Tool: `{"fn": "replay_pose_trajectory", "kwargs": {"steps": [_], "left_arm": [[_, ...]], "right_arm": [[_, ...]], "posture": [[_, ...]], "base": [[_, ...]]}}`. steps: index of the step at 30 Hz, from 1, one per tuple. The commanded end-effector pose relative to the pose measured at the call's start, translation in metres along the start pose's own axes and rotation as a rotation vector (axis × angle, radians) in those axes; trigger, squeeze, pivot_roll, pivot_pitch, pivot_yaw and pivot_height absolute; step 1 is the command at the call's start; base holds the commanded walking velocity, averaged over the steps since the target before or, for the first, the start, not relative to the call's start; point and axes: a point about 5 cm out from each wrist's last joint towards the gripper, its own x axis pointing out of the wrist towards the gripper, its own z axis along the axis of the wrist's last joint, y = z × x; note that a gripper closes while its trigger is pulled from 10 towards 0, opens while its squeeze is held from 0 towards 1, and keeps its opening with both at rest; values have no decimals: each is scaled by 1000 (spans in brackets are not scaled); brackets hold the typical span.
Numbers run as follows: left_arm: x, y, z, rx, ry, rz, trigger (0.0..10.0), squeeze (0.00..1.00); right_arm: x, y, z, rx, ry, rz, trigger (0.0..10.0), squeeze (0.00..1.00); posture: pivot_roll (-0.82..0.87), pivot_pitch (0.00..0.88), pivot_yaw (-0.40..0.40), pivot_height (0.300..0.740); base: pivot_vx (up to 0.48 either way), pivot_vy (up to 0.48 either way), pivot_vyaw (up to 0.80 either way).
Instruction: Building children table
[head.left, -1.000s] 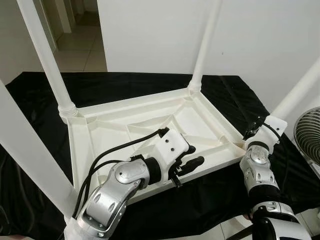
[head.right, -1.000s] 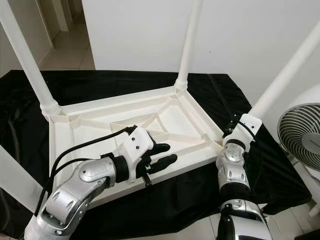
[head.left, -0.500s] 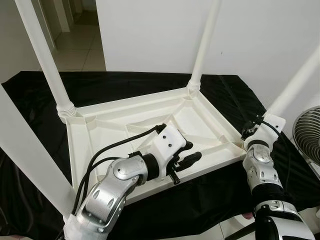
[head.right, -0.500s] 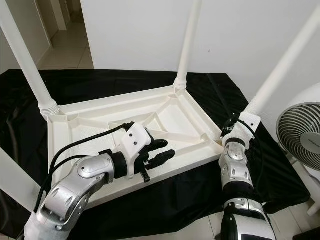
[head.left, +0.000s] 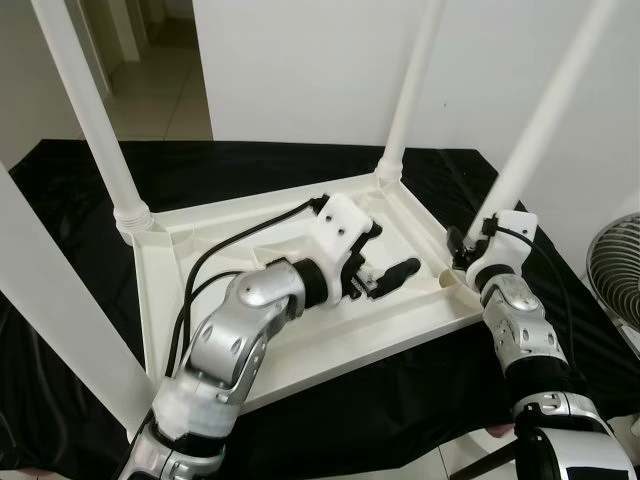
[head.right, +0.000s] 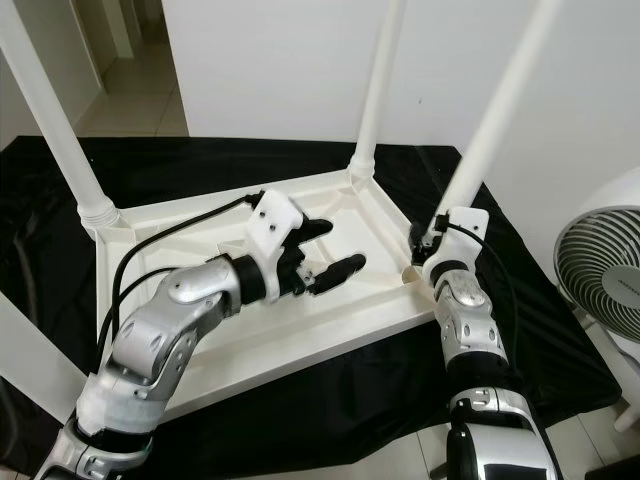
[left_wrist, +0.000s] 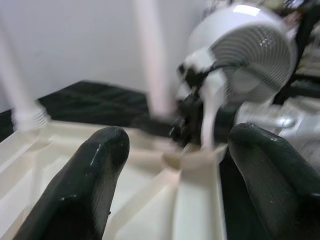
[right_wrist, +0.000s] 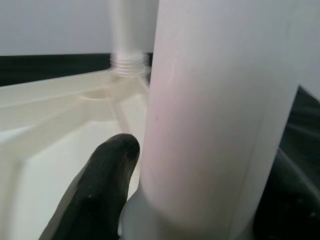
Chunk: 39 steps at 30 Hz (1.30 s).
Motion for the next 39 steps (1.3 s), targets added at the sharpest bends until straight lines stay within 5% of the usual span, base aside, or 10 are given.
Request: {"fn": "replay_pose_trajectory", "kwargs": {"steps": [1, 2, 27, 39], "left_arm": [[7, 5, 10, -39, -40, 31, 10000, 357], [11, 8, 16, -52, -54, 19, 10000, 0], [42, 39, 41, -128, -4, -15, 10000, 0], [47, 49, 53, -193, 3, -10, 10000, 0]], "right_arm": [[1, 10, 12, -40, -53, 123, 10000, 0], [-2, 17, 15, -49, -65, 210, 10000, 0], [-41, 51, 18, -93, -50, 817, 10000, 0], [-51, 54, 12, -127, -16, 897, 10000, 0]], "posture": [[40, 35, -46, 740], [39, 33, -46, 740], [22, 18, -27, 740], [24, 18, -17, 740]], "base": [[0, 0, 0], [0, 0, 0], [0, 0, 0], [0, 0, 0]]}}
